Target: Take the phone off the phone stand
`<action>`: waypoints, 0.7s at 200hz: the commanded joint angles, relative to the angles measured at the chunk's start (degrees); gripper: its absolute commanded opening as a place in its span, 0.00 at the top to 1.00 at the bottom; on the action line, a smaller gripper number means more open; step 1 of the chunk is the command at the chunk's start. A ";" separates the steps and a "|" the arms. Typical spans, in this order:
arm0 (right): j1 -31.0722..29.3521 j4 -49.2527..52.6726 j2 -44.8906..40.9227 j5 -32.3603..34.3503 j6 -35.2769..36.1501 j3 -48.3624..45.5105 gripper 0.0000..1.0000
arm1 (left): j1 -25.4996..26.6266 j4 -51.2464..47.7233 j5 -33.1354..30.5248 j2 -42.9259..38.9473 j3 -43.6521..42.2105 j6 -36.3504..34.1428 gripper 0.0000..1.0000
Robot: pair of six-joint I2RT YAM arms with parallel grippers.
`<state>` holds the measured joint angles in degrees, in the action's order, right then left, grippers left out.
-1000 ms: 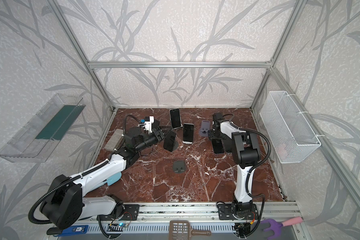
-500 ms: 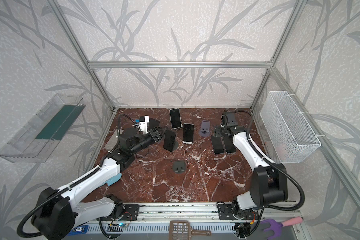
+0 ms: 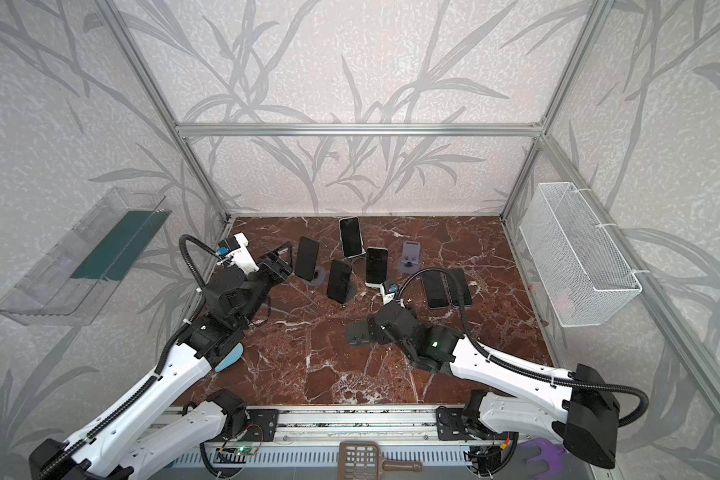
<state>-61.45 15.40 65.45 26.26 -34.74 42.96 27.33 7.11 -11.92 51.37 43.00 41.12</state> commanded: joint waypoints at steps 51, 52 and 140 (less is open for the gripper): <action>-9.17 -4.48 15.24 7.63 -8.51 5.63 0.01 | 0.03 0.22 -0.02 0.62 -1.44 2.59 0.33; -9.15 -4.54 15.41 7.78 -8.55 5.68 0.01 | 0.06 0.24 -0.07 0.59 -1.52 2.62 0.33; -9.09 -14.50 27.45 14.48 -3.36 6.00 0.15 | 0.08 3.94 3.15 -0.59 -2.79 4.32 0.34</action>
<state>-70.28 5.13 91.22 37.32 -41.06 48.23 27.33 8.19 -9.89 51.66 40.95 44.38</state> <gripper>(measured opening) 0.887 0.663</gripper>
